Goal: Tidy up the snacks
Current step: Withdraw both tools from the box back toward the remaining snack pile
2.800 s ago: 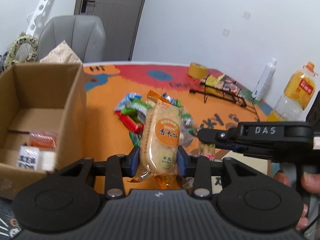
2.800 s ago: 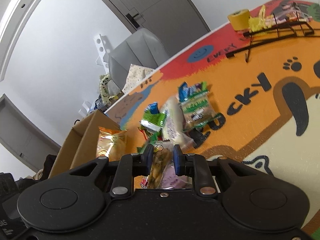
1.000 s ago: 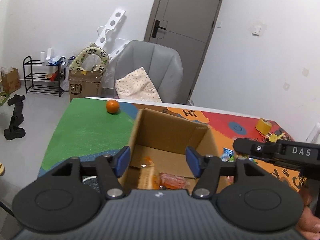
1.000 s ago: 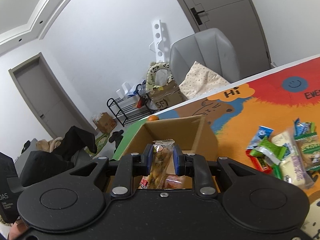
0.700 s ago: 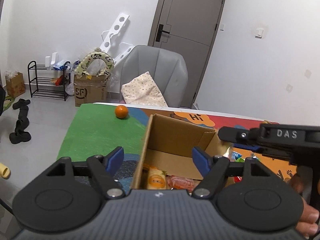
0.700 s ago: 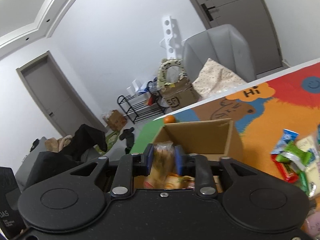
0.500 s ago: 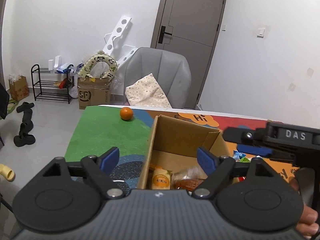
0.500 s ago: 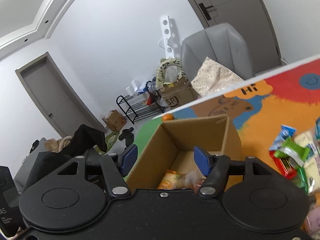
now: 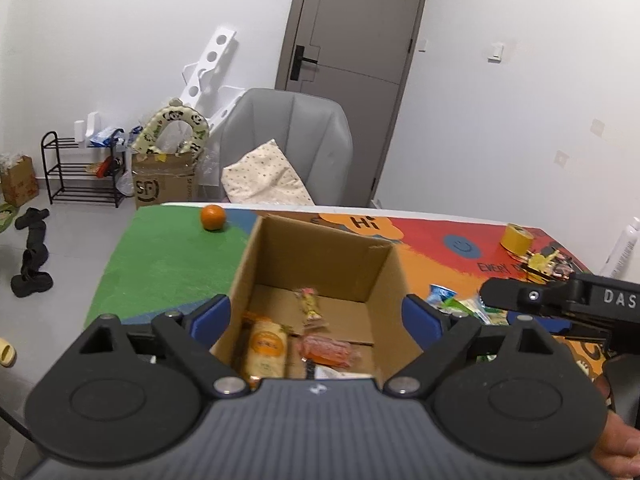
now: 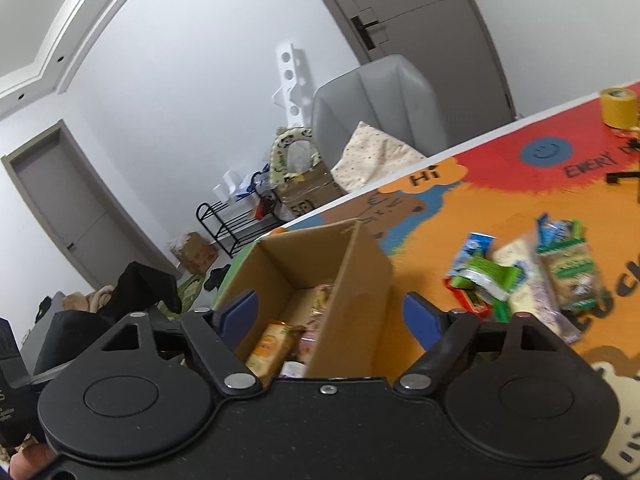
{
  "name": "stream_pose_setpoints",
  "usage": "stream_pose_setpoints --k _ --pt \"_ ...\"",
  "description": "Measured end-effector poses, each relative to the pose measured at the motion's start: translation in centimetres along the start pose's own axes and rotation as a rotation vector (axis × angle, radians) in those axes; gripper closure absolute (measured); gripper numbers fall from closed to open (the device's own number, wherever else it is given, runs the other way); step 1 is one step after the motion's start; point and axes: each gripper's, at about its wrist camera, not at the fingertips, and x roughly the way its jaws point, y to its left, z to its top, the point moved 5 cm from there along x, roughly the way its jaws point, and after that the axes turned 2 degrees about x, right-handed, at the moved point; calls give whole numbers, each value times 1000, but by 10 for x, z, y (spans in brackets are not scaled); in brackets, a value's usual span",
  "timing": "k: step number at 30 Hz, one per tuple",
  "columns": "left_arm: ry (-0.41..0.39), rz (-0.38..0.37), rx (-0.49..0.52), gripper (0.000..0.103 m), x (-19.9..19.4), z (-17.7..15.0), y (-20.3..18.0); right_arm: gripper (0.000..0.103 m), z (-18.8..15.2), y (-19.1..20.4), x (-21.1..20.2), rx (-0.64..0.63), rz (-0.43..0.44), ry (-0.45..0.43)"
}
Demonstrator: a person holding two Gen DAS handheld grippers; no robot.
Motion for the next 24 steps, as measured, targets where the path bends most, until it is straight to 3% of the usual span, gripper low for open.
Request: stream_pose_setpoints --k 3,7,24 --pt "19 -18 -7 11 0 -4 -8 6 -3 -12 -8 18 -23 -7" --pt "34 -35 7 10 -3 -10 -21 2 -6 -27 -19 35 -43 6" --pt "54 -152 75 10 -5 -29 -85 1 -22 -77 -62 73 -146 -29"
